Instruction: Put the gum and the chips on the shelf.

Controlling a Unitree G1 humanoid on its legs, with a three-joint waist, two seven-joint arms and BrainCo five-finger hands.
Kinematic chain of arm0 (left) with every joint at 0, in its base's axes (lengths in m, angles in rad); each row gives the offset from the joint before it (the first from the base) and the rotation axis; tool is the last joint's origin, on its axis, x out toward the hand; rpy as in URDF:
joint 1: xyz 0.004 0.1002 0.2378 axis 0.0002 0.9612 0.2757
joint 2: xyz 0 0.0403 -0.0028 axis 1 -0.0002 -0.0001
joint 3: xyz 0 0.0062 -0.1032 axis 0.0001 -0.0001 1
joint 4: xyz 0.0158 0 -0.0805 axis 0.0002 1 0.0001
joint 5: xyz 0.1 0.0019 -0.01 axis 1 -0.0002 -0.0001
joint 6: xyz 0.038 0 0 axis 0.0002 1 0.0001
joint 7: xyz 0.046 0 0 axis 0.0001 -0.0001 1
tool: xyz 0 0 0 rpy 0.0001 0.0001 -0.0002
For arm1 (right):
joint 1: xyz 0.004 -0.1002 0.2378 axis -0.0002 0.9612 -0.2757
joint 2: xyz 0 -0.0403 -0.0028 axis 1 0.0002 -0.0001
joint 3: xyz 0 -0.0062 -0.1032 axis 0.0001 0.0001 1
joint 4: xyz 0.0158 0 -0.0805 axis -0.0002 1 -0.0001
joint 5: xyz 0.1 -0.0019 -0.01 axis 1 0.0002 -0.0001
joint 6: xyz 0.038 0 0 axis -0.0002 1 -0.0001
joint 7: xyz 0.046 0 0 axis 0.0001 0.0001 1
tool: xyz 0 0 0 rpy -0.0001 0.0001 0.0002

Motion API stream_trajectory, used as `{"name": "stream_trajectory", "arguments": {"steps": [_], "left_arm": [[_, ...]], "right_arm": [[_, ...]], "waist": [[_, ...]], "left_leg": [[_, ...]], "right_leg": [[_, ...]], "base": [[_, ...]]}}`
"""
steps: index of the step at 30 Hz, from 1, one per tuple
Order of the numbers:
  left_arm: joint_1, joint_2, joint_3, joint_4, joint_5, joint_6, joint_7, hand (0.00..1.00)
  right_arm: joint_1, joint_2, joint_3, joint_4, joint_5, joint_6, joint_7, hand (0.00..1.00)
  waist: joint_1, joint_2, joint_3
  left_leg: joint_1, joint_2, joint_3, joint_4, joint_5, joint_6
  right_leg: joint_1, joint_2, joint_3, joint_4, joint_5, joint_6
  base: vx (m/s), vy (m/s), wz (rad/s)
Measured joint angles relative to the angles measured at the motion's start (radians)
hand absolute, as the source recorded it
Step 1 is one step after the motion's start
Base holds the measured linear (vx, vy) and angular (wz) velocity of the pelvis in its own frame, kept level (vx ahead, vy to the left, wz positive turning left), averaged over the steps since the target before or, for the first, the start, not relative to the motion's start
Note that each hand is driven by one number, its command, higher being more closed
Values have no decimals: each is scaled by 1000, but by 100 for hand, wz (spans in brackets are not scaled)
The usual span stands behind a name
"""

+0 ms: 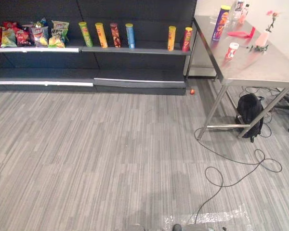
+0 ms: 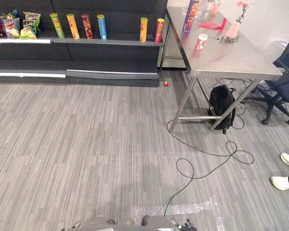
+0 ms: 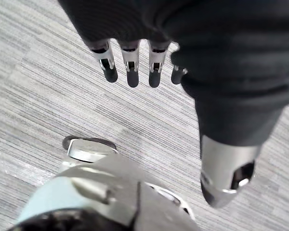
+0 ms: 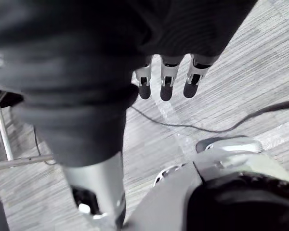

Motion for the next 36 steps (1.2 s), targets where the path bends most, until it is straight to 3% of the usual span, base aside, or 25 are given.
{"name": "stream_trajectory", "arguments": {"steps": [1, 2, 4, 6, 8, 10, 12, 13, 14, 15, 17, 20, 21, 22, 23, 24, 25, 27, 29, 31, 33, 35, 36], "left_arm": [[6, -17, 19, -20, 1, 1, 0, 0], [6, -23, 31, -25, 0, 1, -1, 0], [20, -46, 68, -28, 1, -1, -5, 0], [40, -58, 78, -32, 1, -4, -6, 0], [53, -66, 86, -30, 2, -3, -8, 0], [62, -80, 94, -30, 2, -4, -21, 0], [80, -87, 97, -29, 2, -4, -31, 0], [85, -86, 104, -22, 3, -3, -39, 0], [83, -80, 104, -24, 3, -5, -37, 0], [71, -68, 104, -25, 4, -6, -40, 0], [65, -60, 107, -25, 4, -4, -46, 0], [65, -55, 113, -13, 13, 0, -47, 0], [64, -51, 113, -13, 14, 0, -46, 0], [64, -46, 111, -13, 16, -1, -47, 0], [65, -46, 110, -13, 16, -1, -47, 0], [66, -45, 104, -16, 20, -2, -44, 0], [67, -42, 104, -27, 20, -2, -38, 0], [68, -36, 96, -33, 17, 0, -32, 0], [60, -35, 70, -34, 17, 3, -22, 0], [38, -44, 65, -34, 19, 3, -18, 0], [3, -43, 66, -36, 19, -1, -18, 0], [-16, -44, 82, -36, 20, -6, -23, 0], [-14, -49, 107, -44, 22, -14, -28, 0]], "right_arm": [[-1, -9, 1, -4, 0, 0, 14, 0], [-2, -19, 2, -4, 0, 0, 17, 0], [-3, -27, 0, -2, 1, 0, 15, 0], [-5, -28, -4, -2, 0, 0, 17, 0], [-9, -28, -19, -3, -1, -1, 19, 0], [-6, -28, -31, -3, -1, 0, 28, 0], [3, -29, -33, -2, -1, -1, 34, 0], [2, -22, -39, 2, -1, -1, 33, 0], [0, -18, -38, 3, -3, -2, 34, 0], [-4, -9, -37, 0, -14, -5, 36, 0], [-15, 1, -43, -1, -48, -9, 33, 0], [-1, 5, -43, -1, -50, -12, 28, 0], [-5, 8, -50, -4, -50, -13, 23, 0], [-8, 12, -56, -13, -51, -14, 18, 0], [-8, 12, -58, -17, -51, -18, 15, 0], [-4, 15, -59, -28, -51, -28, 9, 0], [0, 14, -54, -42, -48, -36, 8, 0], [0, 12, -31, -50, -39, -47, -4, 0], [10, 4, -26, -79, -39, -55, -6, 0], [12, -5, -15, -102, -39, -78, -6, 0], [19, -8, -1, -118, -39, -100, -5, 0], [35, 10, -7, -116, -41, -113, -6, 0], [55, 21, -16, -120, -40, -118, -6, 0]], "waist": [[5, 19, 6], [11, 21, 14], [22, 34, 31], [22, 35, 32], [19, 41, 39], [19, 42, 39], [18, 53, 41], [22, 45, 46], [22, 33, 45], [22, 14, 45], [23, 5, 46], [21, -7, 13], [21, -13, 8], [17, -20, 5], [17, -18, 1], [15, -3, -3], [15, -7, -8], [15, -7, -8], [6, 13, -5], [-12, 40, 2], [-15, 45, 5], [-15, 35, 7], [-15, 22, 6]], "left_leg": [[-77, 45, 0, 172, 29, -23], [-116, 61, -3, 248, 41, -30], [-174, 73, -29, 308, -5, -28], [-187, 71, -30, 205, -4, -29], [-203, 68, -43, -11, 35, -33], [-206, 64, -97, -227, 122, -45], [-198, 78, -129, -334, 161, -48], [-183, 56, -128, -284, 264, -48], [-193, 44, -128, -246, 259, -45], [-215, 31, -123, -173, 203, -37], [-225, 14, -106, -64, 100, -17], [-205, -20, -72, -26, 25, 11], [-173, -41, -58, -44, 8, 29], [-128, -69, -48, -71, -7, 47], [-103, -79, -45, -88, -17, 55], [-59, -90, -48, -122, -33, 76], [-14, -95, -49, -158, -34, 85], [65, -92, -52, -226, -27, 86], [155, -61, -52, -306, -25, 83], [211, -21, -53, -360, -25, 81], [241, 2, -56, -396, -22, 74], [285, 11, -64, -409, -43, 40], [319, 13, -65, -408, -76, -2]], "right_leg": [[7, 10, 5, 18, -14, -11], [18, 12, 12, 25, -22, -17], [59, 2, 35, 31, -41, -20], [79, -20, 48, 31, -53, -8], [105, -54, 57, 28, -74, 19], [137, -86, 66, 25, -103, 59], [177, -98, 79, 26, -134, 103], [220, -130, 92, 23, -150, 117], [228, -144, 104, 22, -141, 114], [229, -163, 120, 32, -111, 102], [223, -192, 156, 82, -66, 113], [149, -249, 174, 253, -13, 109], [94, -286, 173, 381, 50, 108], [34, -328, 173, 506, 162, 111], [12, -343, 173, 555, 232, 110], [-39, -356, 171, 670, 263, 106], [-101, -349, 146, 785, 171, 91], [-170, -312, 58, 841, 36, 66], [-237, -237, -60, 750, -67, 29], [-323, -176, -121, 606, -87, 19], [-410, -147, -107, 405, -40, 51], [-411, -142, -30, 71, 121, 70], [-385, -157, -14, 22, 209, 99]], "base": [[77, -54, -7], [125, -4, -14], [155, 64, -27], [177, 88, -30], [284, 188, -16], [356, 284, -12], [477, 412, -22], [425, 329, -19], [512, 371, -18], [326, 238, -12], [421, 335, -19], [348, 254, -12], [379, 232, 0], [376, 205, 4], [393, 186, 6], [469, 195, 9], [460, 148, 10], [341, 67, 2], [349, -25, -3], [441, -103, 5], [373, -148, 19], [435, -276, 53], [470, -286, 61]]}}
